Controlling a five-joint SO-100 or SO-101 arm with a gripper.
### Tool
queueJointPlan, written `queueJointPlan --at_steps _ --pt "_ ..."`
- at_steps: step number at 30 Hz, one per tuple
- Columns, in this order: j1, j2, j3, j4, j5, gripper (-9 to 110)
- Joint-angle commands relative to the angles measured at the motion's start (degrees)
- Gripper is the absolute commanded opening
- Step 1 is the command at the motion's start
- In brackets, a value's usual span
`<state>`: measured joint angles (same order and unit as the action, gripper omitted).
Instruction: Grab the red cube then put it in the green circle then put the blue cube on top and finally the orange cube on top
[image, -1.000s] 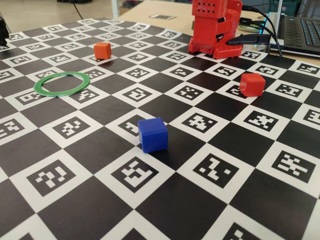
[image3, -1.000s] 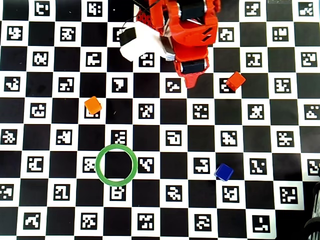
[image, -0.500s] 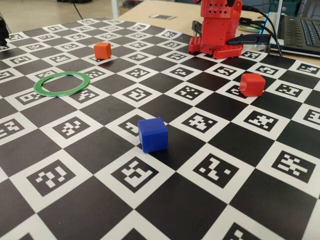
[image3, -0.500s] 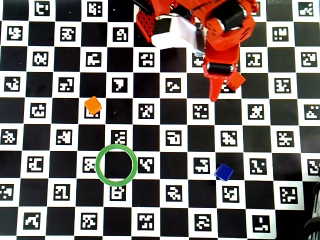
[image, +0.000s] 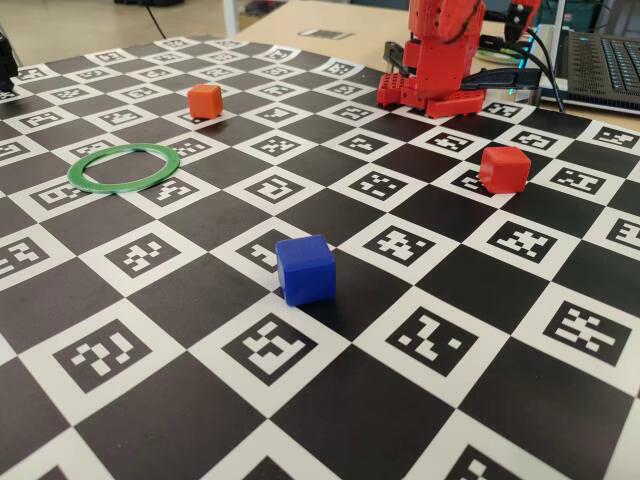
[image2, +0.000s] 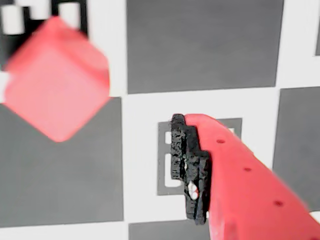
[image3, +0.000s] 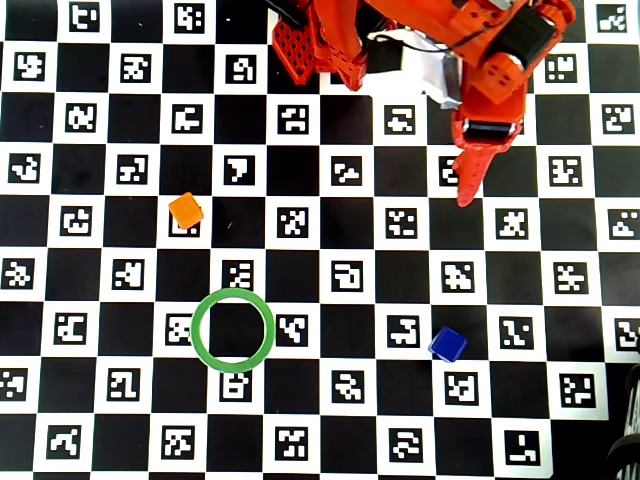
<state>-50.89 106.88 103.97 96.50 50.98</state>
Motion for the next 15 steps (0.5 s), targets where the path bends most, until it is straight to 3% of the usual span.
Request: queueJointPlan --at_steps 1,15 --pt "-1.8 -0.3 0.7 -3.3 0.5 62" --pt "-2.8 -1.5 14.9 -21.0 -2.6 58"
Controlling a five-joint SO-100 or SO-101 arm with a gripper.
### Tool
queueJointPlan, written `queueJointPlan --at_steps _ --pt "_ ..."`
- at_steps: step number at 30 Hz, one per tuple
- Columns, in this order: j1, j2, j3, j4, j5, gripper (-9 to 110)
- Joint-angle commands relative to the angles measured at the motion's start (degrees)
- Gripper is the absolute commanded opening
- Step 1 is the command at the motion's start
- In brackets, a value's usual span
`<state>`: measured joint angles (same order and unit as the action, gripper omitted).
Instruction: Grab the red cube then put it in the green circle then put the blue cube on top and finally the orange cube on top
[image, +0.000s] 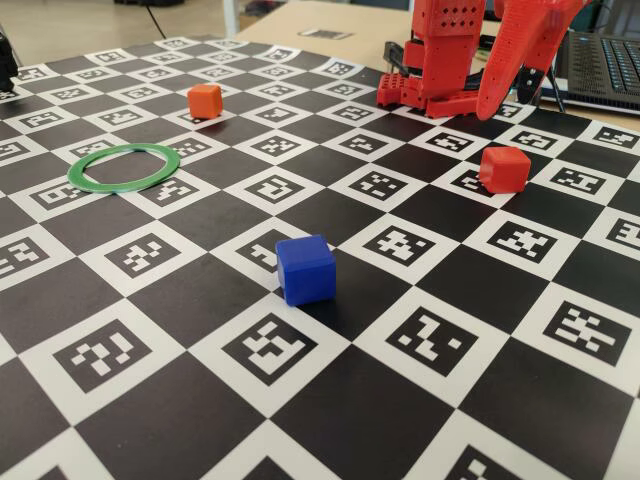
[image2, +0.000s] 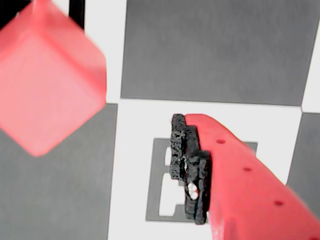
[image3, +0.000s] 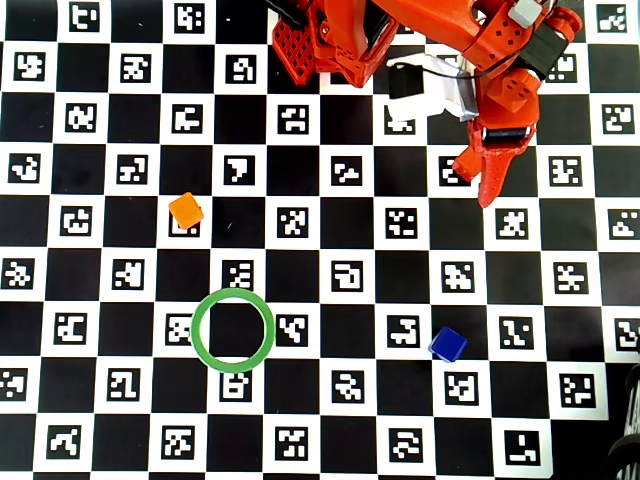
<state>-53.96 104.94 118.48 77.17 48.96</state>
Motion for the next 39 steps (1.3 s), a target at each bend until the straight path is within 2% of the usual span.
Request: queueJointPlan --at_steps 1,12,26,39 --pt "0.4 0.4 1.2 -2.1 -0.9 58" --pt "2.4 0.3 9.0 -10.6 -2.6 57" --pt "2.8 -2.5 9.8 -15.8 -2.5 56" --pt "3.5 -3.3 10.0 -17.1 -14.7 56"
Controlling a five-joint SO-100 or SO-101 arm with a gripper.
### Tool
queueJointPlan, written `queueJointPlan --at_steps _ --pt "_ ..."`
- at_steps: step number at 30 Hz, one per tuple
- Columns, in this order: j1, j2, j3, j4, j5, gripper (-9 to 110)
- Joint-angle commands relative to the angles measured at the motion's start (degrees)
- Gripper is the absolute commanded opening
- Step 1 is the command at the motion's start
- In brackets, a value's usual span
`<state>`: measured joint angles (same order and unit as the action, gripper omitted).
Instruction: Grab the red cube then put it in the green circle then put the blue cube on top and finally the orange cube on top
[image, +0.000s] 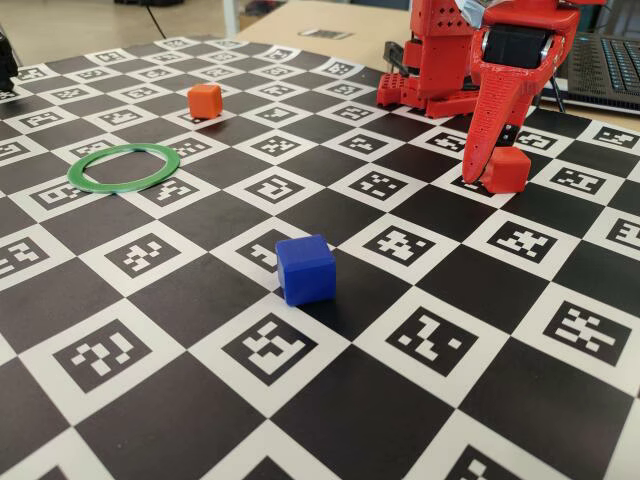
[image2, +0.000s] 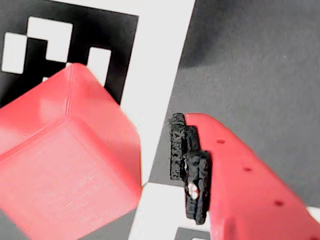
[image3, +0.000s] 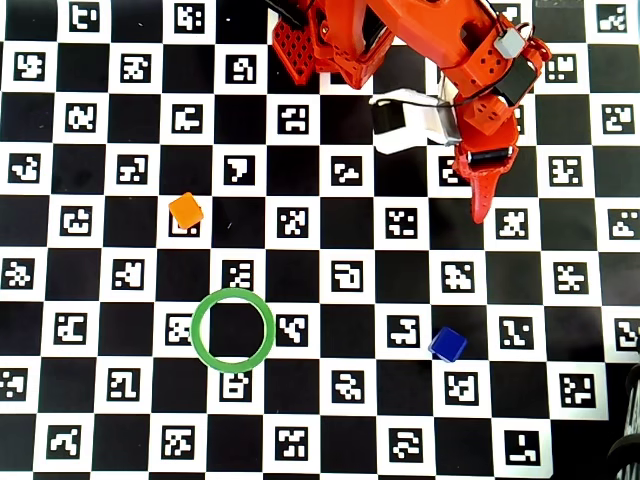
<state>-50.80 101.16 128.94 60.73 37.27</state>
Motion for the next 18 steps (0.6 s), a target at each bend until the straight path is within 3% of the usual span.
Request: queueJointPlan --at_steps 1,18 --pt "0.4 0.4 -0.4 -0.9 -4.0 56" --pt "0.7 -0.8 -2.8 0.4 -22.9 56"
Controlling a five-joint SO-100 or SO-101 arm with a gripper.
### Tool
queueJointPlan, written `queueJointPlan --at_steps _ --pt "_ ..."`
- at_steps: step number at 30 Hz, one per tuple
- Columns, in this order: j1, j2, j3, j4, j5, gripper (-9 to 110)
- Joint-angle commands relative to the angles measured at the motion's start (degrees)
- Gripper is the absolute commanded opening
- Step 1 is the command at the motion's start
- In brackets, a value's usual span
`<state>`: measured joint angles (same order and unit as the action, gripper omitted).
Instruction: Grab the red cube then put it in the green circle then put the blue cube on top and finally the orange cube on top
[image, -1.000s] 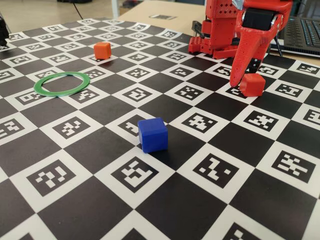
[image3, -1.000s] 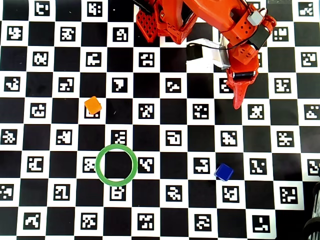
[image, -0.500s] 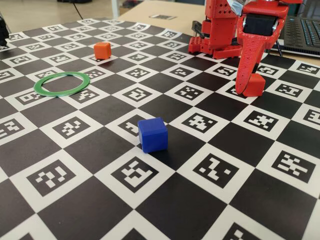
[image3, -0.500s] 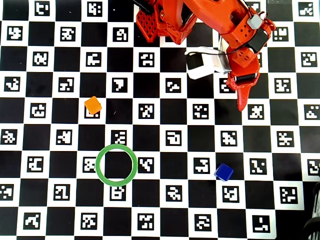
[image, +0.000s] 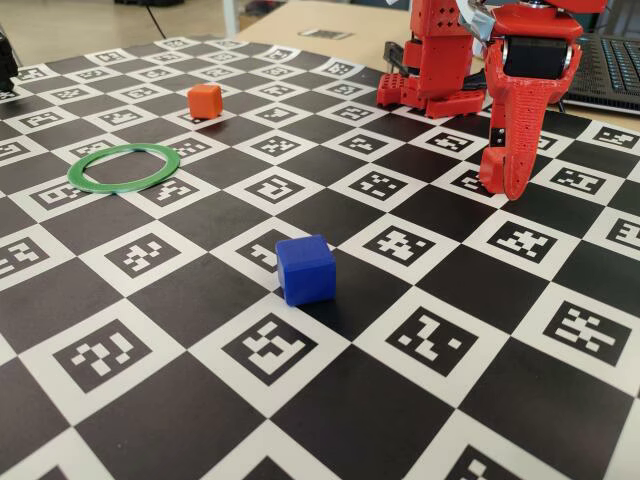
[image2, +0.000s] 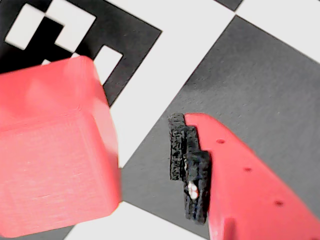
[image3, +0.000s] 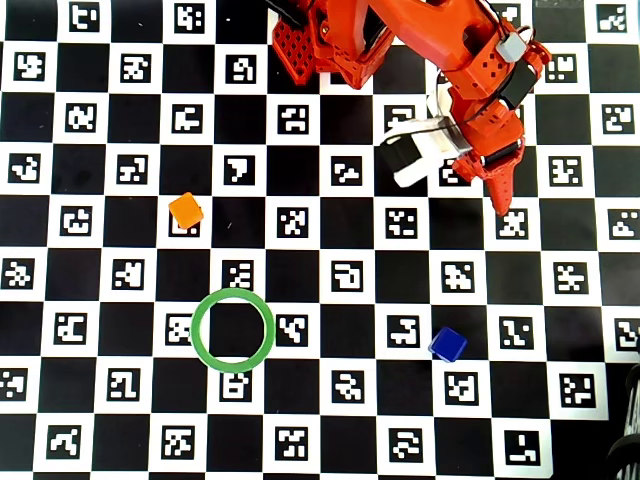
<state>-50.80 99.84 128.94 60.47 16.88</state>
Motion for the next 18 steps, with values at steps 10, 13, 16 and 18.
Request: queueJointPlan --at_steps 10,13,16,18 --pt "1.0 -0.9 -4.7 0.6 -6.6 55" --pt "1.1 -1.2 -5.4 0.1 -6.9 55" --pt "1.3 -1.2 -6.1 -0.3 -6.9 54" --pt "1.3 -1.2 -6.2 -0.4 -6.9 54"
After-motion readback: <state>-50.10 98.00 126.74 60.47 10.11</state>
